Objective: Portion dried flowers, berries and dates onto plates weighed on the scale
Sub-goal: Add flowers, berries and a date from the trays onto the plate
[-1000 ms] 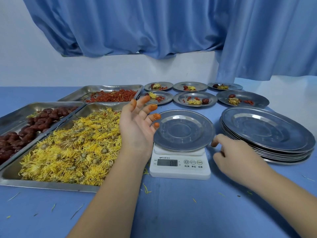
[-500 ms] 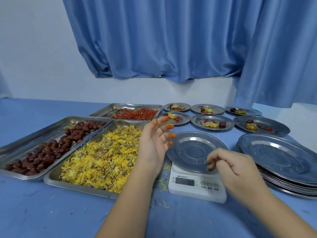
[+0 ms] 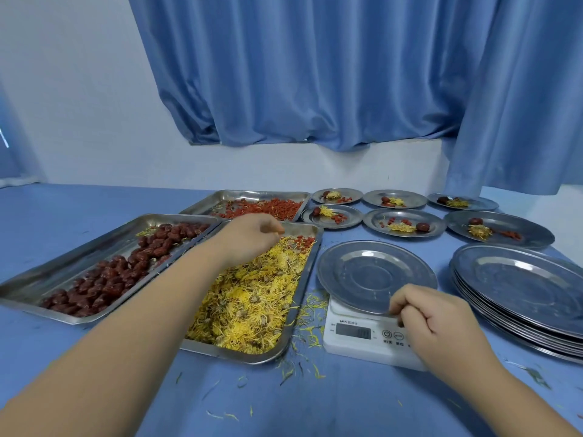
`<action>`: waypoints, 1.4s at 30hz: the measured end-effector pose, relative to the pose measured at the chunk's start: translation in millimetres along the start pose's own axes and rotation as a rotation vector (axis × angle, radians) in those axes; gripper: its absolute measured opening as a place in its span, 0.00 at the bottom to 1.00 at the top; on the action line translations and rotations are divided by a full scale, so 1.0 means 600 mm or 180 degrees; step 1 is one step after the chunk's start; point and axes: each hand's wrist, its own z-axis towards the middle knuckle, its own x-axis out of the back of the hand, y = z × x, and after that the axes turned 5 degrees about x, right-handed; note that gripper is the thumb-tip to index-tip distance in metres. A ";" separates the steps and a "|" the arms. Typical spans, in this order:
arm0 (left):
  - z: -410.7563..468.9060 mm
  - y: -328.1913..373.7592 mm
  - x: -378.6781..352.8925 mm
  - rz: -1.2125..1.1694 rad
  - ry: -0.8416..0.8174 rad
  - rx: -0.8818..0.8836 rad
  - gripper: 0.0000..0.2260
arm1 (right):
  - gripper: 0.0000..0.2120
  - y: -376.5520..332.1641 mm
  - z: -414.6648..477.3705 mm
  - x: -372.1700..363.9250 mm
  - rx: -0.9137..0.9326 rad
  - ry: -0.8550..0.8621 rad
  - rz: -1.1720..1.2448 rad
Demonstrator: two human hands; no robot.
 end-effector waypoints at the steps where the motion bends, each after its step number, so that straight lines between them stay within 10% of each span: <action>1: 0.008 0.001 -0.012 0.0168 -0.0149 -0.0013 0.10 | 0.16 0.003 -0.001 0.002 -0.0033 -0.0049 -0.0023; 7: 0.047 -0.001 -0.057 0.1266 -0.0526 -0.0045 0.16 | 0.17 0.012 0.000 0.008 -0.0139 -0.0176 -0.0036; 20: 0.017 0.020 0.022 -0.0492 0.0097 0.0107 0.07 | 0.11 0.000 0.002 0.007 -0.0052 -0.0216 0.0071; 42: -0.009 0.127 -0.141 0.0219 -0.0598 -0.0749 0.21 | 0.16 0.004 0.002 0.011 -0.0057 -0.0136 0.0076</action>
